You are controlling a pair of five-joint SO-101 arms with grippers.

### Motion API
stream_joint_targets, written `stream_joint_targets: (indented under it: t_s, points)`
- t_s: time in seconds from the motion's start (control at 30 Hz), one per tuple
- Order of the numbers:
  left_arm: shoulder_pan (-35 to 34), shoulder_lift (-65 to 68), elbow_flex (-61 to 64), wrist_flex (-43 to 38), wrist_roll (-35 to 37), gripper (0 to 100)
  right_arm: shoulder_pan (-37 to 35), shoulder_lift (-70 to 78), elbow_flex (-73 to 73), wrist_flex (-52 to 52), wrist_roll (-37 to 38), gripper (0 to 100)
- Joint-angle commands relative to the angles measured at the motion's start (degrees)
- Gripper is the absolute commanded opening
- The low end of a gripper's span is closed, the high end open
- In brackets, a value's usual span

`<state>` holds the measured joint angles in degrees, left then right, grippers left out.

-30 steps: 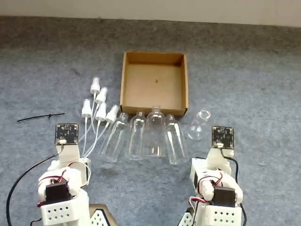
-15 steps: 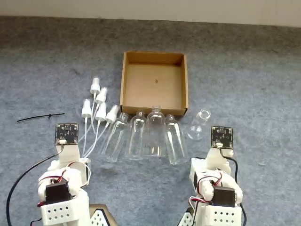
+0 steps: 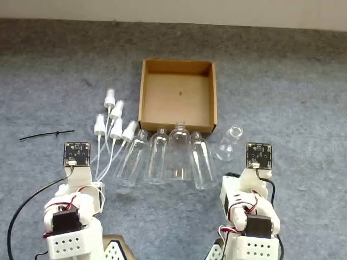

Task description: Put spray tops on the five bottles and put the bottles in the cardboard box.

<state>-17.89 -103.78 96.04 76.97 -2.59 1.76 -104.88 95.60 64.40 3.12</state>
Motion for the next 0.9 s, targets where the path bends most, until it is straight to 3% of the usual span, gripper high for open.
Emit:
stream_joint_targets:
  t_s: [0.0,0.1,0.17,0.43,0.6,0.87]
  points:
    - [-0.7,-0.8,1.1,0.2,0.2,14,1.3,-0.4,9.5,-5.1,10.3,0.5]
    - [-0.7,-0.8,1.1,0.2,0.2,14,1.5,-0.4,9.3,-5.8,26.1,0.5]
    - [-0.8,-0.8,1.1,0.2,0.2,14,2.7,-0.4,7.7,-5.3,31.3,0.5]
    - [-0.8,-0.8,1.1,0.2,0.2,14,3.7,0.2,-7.7,7.9,30.5,0.4]
    - [-0.8,-0.8,1.1,0.2,0.2,14,7.0,2.8,-24.6,9.0,30.4,0.4]
    - [-0.8,-0.8,1.1,0.0,0.2,14,8.6,43.8,-54.7,12.1,19.5,0.4]
